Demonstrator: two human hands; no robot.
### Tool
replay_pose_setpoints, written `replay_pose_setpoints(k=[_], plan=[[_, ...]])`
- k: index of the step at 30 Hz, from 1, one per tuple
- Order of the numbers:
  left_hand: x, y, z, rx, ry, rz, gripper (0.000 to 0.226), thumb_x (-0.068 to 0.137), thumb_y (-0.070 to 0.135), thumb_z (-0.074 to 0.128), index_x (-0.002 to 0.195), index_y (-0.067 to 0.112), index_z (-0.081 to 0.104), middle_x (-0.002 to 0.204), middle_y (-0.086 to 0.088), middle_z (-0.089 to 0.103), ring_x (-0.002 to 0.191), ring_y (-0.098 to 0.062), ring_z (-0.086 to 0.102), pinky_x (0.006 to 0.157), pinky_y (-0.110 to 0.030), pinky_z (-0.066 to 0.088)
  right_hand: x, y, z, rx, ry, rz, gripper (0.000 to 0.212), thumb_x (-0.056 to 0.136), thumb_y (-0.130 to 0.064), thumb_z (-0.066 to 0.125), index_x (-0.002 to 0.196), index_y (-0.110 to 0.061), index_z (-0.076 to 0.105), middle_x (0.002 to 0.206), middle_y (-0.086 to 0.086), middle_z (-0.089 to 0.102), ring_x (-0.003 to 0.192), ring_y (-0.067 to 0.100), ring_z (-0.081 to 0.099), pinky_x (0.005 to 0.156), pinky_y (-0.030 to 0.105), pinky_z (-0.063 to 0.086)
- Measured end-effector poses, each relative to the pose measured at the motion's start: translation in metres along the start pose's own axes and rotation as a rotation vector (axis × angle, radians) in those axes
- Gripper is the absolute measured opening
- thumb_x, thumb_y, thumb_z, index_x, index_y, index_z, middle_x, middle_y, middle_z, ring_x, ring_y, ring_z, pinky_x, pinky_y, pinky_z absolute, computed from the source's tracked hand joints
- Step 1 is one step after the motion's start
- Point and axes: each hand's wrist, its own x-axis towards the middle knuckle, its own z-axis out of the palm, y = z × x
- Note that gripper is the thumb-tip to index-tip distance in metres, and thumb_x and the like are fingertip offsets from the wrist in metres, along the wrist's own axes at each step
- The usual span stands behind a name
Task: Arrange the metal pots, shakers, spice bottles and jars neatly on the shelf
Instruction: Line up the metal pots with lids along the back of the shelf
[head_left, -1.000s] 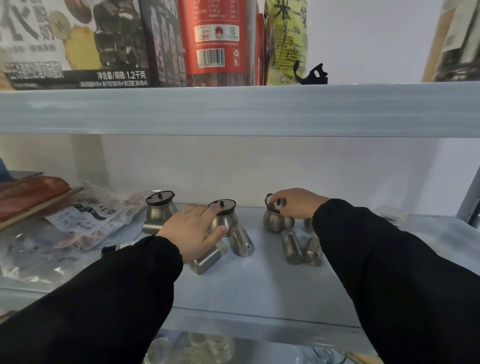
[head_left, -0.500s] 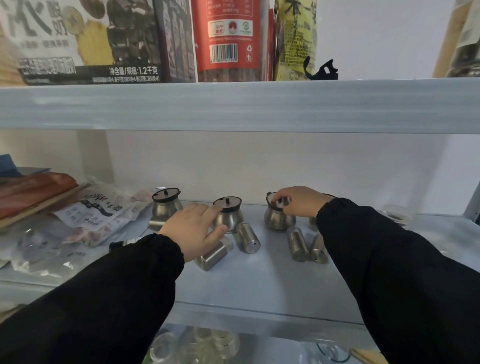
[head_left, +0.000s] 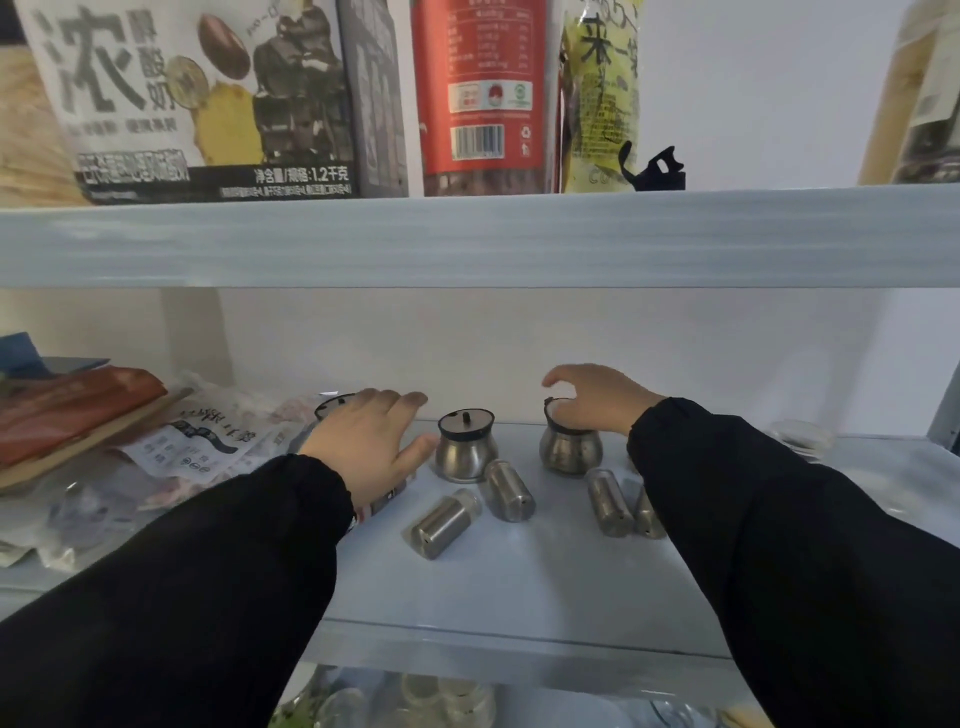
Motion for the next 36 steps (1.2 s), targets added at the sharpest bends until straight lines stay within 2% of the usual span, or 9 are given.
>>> replay_pose_setpoints(k=[3,7,10,13,20,22,24,30,36], plan=[[0.005,-0.018,-0.012,0.055,0.035,-0.011,0.073,0.086,0.067,0.017,0.142,0.024,0.039,0.128,-0.003,0.058,0.122,-0.026,0.048,0.096,-0.041,0.043,0.014,-0.037,0.007,0.049,0.085,-0.083,0.057,0.090,-0.036,0.057,0.145,-0.028,0.042,0.150,0.000,0.044,0.134,0.021,0.043,0.103,0.031,0.036],[-0.002,-0.040,-0.017,0.062,0.031,-0.007,0.074,0.086,0.066,0.018,0.142,0.023,0.041,0.127,-0.003,0.059,0.121,-0.027,0.049,0.094,-0.041,0.044,0.029,-0.084,0.039,0.012,-0.053,-0.084,0.062,0.090,-0.051,0.055,0.146,-0.028,0.041,0.148,0.004,0.046,0.131,0.026,0.046,0.102,0.036,0.040],[-0.014,-0.058,-0.013,0.020,0.012,-0.010,0.073,0.086,0.065,0.018,0.141,0.024,0.042,0.130,-0.003,0.058,0.123,-0.026,0.047,0.098,-0.042,0.043,0.038,-0.100,0.061,-0.088,-0.116,-0.072,0.039,0.092,-0.049,0.051,0.112,-0.019,0.063,0.112,0.005,0.066,0.104,0.031,0.059,0.077,0.034,0.044],[-0.024,-0.077,-0.008,-0.015,-0.001,0.008,0.071,0.087,0.066,0.019,0.141,0.026,0.043,0.133,-0.002,0.058,0.125,-0.025,0.046,0.103,-0.041,0.040,0.041,-0.106,0.069,-0.114,-0.092,-0.049,0.028,0.093,-0.043,0.051,0.089,-0.018,0.062,0.084,0.003,0.061,0.085,0.027,0.059,0.063,0.033,0.037],[-0.038,-0.101,0.001,-0.036,-0.048,0.060,0.073,0.088,0.067,0.015,0.148,0.028,0.034,0.138,-0.001,0.054,0.130,-0.025,0.043,0.108,-0.040,0.036,0.034,-0.110,0.058,-0.251,-0.101,0.073,0.040,0.093,-0.015,0.046,0.128,-0.025,0.063,0.132,0.006,0.060,0.116,0.030,0.056,0.094,0.034,0.046],[-0.039,-0.104,0.003,-0.034,-0.053,0.067,0.074,0.088,0.068,0.014,0.148,0.028,0.033,0.134,-0.003,0.056,0.129,-0.027,0.044,0.107,-0.042,0.038,0.034,-0.108,0.057,-0.186,-0.125,0.091,0.048,0.091,-0.004,0.045,0.130,-0.027,0.061,0.138,0.005,0.055,0.121,0.028,0.053,0.089,0.029,0.041],[-0.040,-0.105,0.004,-0.038,-0.048,0.070,0.075,0.088,0.068,0.014,0.148,0.028,0.033,0.134,-0.002,0.056,0.127,-0.026,0.045,0.105,-0.042,0.039,0.033,-0.107,0.057,-0.131,-0.110,0.078,0.045,0.091,-0.003,0.045,0.126,-0.025,0.062,0.134,0.006,0.056,0.117,0.026,0.053,0.083,0.028,0.038],[-0.036,-0.105,-0.001,-0.079,-0.036,0.060,0.076,0.086,0.068,0.016,0.146,0.028,0.038,0.136,-0.001,0.056,0.129,-0.025,0.043,0.107,-0.040,0.037,0.037,-0.106,0.072,-0.126,-0.029,0.131,0.030,0.087,-0.053,0.051,0.105,-0.030,0.059,0.113,0.007,0.046,0.089,0.026,0.055,0.071,0.033,0.043],[-0.031,-0.099,0.003,-0.025,-0.034,0.073,0.069,0.087,0.066,0.020,0.142,0.028,0.039,0.138,0.000,0.054,0.130,-0.024,0.043,0.106,-0.044,0.039,0.041,-0.104,0.063,-0.147,-0.101,0.086,0.034,0.091,-0.020,0.051,0.121,-0.029,0.062,0.119,0.007,0.058,0.092,0.024,0.057,0.073,0.029,0.043]])
